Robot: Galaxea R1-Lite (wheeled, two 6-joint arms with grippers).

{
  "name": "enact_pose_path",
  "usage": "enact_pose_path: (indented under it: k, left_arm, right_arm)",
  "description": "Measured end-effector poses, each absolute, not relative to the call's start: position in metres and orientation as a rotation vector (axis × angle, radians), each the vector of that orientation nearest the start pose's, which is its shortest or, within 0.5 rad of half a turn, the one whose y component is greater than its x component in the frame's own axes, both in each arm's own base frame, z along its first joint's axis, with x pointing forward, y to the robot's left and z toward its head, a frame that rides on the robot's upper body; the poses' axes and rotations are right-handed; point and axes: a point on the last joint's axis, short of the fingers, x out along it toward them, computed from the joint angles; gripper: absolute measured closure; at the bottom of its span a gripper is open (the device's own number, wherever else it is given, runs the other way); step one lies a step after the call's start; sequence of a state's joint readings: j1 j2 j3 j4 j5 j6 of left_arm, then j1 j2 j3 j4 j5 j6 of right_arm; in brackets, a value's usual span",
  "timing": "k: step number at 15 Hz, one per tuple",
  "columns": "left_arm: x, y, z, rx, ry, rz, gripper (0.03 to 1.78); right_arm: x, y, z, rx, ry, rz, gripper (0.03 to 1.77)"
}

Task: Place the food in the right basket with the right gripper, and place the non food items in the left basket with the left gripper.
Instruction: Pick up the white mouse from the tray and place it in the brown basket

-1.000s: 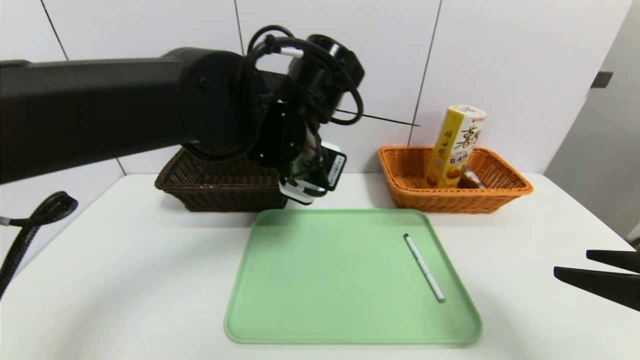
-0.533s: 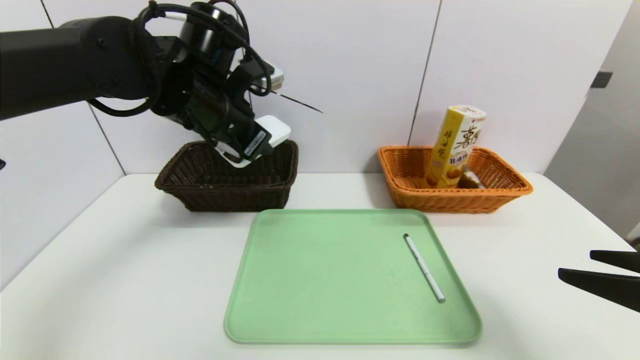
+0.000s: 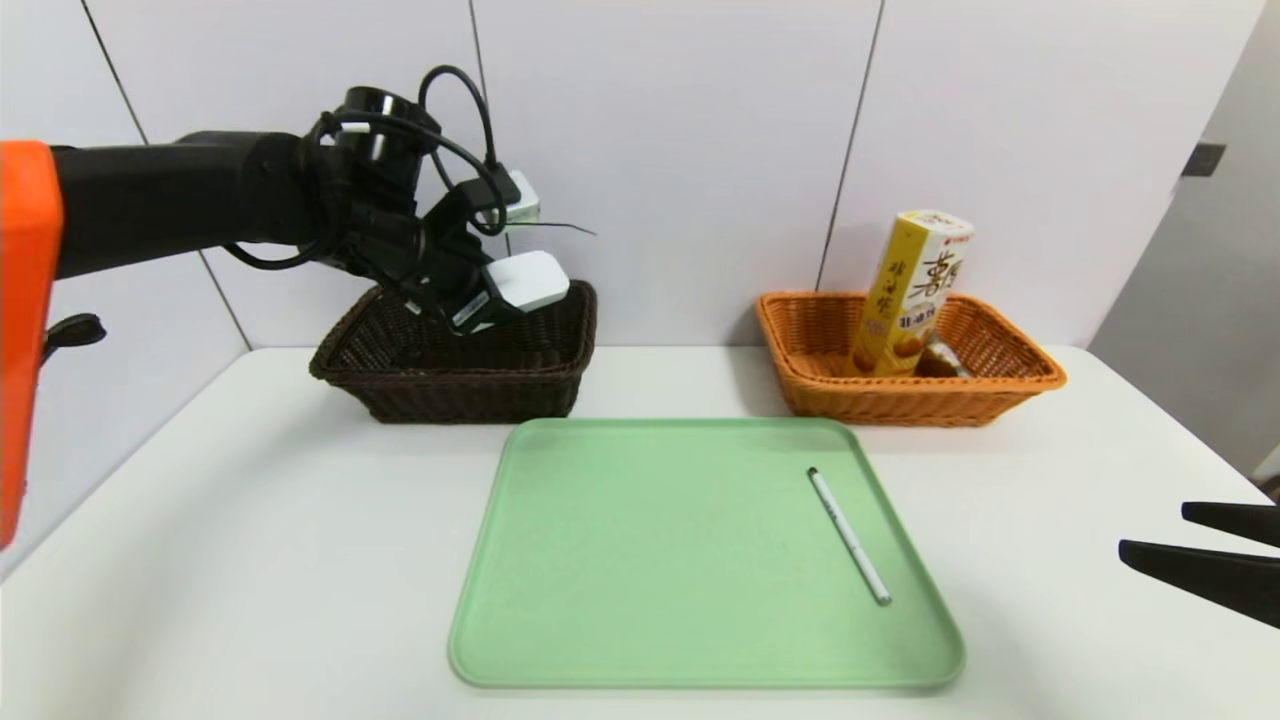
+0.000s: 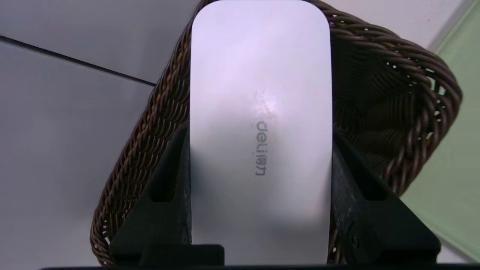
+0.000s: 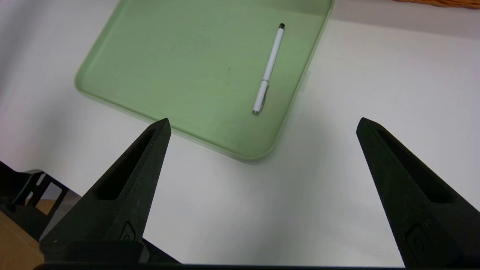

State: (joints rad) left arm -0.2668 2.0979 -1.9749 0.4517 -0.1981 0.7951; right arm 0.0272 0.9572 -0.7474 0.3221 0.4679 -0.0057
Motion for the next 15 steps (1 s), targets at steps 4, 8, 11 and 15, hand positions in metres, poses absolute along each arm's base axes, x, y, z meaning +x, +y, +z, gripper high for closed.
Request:
enact_pose_path:
  k: [4, 8, 11, 15]
  left_arm:
    - [0.418, -0.113, 0.24, 0.774, 0.388, -0.653, 0.8]
    - [0.423, -0.111, 0.233, 0.771, 0.407, -0.651, 0.8]
    - [0.424, -0.109, 0.231, 0.765, 0.412, -0.647, 0.63]
    - [0.422, -0.109, 0.236, 0.722, 0.411, -0.631, 0.42]
  right_arm:
    - [0.101, 0.013, 0.232, 0.108, 0.494, 0.484, 0.09]
    - [0.103, 0.013, 0.23, 0.108, 0.482, 0.492, 0.09]
    - [0.103, 0.013, 0.23, 0.109, 0.483, 0.493, 0.09]
    - [0.102, 0.013, 0.23, 0.109, 0.482, 0.493, 0.09]
